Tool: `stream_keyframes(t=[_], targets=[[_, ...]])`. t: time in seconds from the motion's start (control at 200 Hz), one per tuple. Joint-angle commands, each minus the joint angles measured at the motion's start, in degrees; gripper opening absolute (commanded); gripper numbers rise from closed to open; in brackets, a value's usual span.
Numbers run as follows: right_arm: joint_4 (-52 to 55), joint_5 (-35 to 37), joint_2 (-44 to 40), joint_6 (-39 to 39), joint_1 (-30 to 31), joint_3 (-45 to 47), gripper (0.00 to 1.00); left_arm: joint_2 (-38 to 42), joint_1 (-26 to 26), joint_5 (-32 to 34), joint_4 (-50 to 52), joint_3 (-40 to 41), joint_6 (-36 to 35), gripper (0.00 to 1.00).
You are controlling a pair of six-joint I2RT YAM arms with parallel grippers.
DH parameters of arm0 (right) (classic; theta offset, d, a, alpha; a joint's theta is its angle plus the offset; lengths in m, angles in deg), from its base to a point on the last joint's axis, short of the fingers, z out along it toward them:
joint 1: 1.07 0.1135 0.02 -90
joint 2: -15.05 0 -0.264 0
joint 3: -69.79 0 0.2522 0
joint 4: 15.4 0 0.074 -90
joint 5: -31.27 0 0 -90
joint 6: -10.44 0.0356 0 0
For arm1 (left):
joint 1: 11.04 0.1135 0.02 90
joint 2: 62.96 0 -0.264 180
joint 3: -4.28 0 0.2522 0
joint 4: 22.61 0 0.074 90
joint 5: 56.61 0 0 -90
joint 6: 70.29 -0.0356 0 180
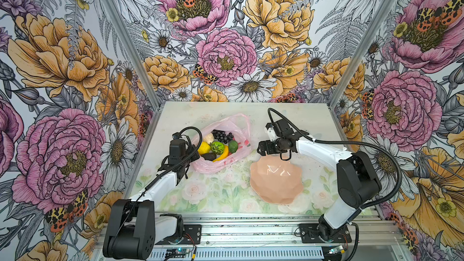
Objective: Take fruits out of the plastic bag
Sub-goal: Move the plate to the center of the table, then spread open the plastic bag at the center of the table.
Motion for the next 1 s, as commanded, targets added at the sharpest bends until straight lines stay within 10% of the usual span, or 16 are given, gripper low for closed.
stream_keyframes(t=[0.0, 0.585, 0.996], targets=[[-1.58, 5.15, 0.68, -3.81, 1.50, -6.76, 0.96, -0.66, -0.01, -2.12, -0.22, -1.05, 0.10, 0.00], [-1.95, 7.94, 30.94, -9.64, 9.31, -38.06, 0.82, -3.04, -0.48, -1.06, 1.96, -4.60, 3.44, 0.00], [-1.99, -0.77, 27.57, -6.73, 5.94, -36.85, 0.00, -15.76, 1.59, -3.96, -0.25, -13.99, 4.14, 0.00]])
